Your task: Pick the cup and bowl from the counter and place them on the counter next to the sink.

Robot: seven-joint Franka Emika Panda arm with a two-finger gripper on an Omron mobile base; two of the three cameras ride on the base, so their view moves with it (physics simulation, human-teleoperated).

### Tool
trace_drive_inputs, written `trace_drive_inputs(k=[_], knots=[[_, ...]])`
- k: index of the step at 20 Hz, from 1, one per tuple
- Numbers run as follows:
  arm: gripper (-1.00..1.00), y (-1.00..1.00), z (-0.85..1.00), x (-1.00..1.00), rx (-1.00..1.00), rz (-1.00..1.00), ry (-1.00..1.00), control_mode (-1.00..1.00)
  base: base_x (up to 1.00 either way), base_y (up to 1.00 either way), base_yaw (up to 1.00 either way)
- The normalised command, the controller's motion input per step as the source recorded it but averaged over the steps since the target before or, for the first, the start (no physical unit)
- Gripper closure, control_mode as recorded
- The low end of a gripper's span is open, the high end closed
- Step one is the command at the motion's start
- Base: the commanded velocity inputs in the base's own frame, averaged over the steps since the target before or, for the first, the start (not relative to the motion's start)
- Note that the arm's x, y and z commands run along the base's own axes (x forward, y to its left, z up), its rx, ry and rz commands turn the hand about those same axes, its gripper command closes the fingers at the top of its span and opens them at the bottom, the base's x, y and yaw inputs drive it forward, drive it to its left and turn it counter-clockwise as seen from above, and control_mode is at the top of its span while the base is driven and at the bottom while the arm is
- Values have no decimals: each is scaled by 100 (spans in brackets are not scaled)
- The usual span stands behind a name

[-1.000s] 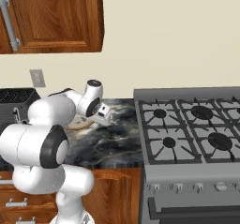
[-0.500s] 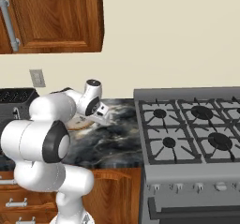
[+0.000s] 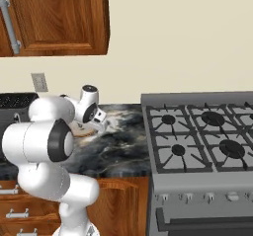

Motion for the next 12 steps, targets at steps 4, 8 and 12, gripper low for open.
trace_drive_inputs(k=[4,8,12], knots=[[-100,0,-29,44,0,0,0,-100,0,0,0],[-100,0,-22,40,0,0,0,-100,0,0,0],[-100,0,-8,1,0,0,0,-100,0,0,0]])
